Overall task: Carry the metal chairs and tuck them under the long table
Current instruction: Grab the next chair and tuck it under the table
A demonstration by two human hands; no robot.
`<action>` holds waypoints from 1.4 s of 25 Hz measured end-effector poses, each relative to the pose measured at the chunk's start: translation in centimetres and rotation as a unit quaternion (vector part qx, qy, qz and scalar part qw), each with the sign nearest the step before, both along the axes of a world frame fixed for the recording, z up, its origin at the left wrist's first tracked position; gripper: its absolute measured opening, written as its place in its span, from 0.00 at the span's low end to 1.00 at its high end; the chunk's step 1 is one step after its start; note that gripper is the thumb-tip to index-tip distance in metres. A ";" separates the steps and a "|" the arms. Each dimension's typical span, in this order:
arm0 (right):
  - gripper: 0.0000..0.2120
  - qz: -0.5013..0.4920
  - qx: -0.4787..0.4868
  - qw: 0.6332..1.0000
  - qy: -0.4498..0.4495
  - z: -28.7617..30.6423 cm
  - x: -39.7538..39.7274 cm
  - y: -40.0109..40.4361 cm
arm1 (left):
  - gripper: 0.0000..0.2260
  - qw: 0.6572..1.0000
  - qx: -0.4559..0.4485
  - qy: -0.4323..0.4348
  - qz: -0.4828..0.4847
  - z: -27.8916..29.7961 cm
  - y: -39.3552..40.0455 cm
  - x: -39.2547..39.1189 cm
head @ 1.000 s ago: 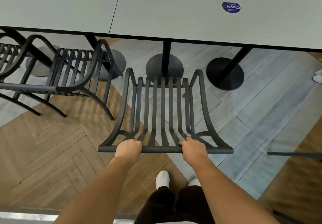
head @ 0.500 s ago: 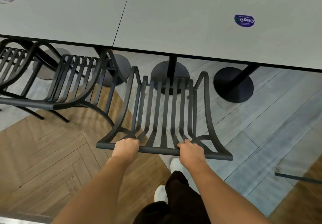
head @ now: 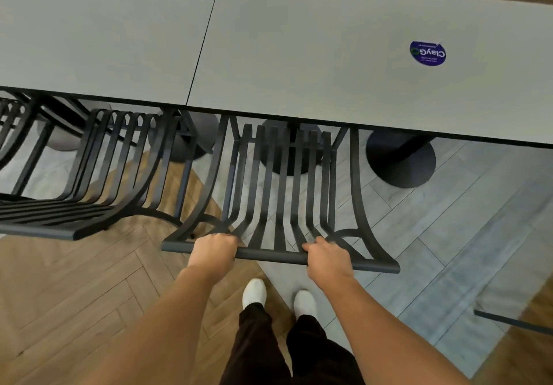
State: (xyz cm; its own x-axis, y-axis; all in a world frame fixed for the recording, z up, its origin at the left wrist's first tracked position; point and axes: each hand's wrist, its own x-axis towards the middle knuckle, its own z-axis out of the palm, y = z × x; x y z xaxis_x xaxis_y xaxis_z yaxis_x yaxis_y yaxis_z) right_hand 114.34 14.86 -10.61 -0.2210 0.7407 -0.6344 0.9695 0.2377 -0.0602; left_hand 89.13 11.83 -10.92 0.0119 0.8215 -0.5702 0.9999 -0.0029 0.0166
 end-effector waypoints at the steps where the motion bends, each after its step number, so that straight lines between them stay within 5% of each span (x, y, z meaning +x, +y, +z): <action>1: 0.22 -0.004 -0.003 1.000 -0.005 -0.1 -0.2 0.3 | 0.09 1.000 -0.002 0.000 -0.007 0.0 0.5 -0.2; 16: 0.29 -0.066 -0.057 0.996 0.011 0.2 -1.5 2.8 | 0.10 0.999 -0.013 -0.017 -0.038 0.6 4.9 -1.4; 21: 0.44 -0.145 -0.097 0.982 0.076 1.9 -0.9 2.6 | 0.32 0.992 -0.087 -0.063 -0.071 2.5 5.3 -1.3; 24: 0.40 -0.218 -0.072 0.967 0.116 3.1 -0.7 1.9 | 0.35 0.985 -0.107 -0.121 -0.054 3.8 5.6 -0.8; 31: 0.18 -0.370 0.058 0.916 0.143 5.1 2.6 0.0 | 0.20 0.973 -0.074 -0.184 -0.117 4.8 5.6 5.4; 35: 0.15 -0.417 0.154 0.888 0.121 5.8 6.4 -2.7 | 0.17 0.960 -0.043 -0.204 -0.188 6.3 5.5 10.0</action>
State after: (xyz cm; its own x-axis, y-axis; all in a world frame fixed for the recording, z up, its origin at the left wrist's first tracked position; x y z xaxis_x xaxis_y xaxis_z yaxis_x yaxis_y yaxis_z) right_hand 120.71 12.14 -4.76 0.3837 0.8409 -0.3816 0.7837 -0.5151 -0.3471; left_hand 99.10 17.29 -4.65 0.5353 0.6647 -0.5212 0.8386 -0.3440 0.4224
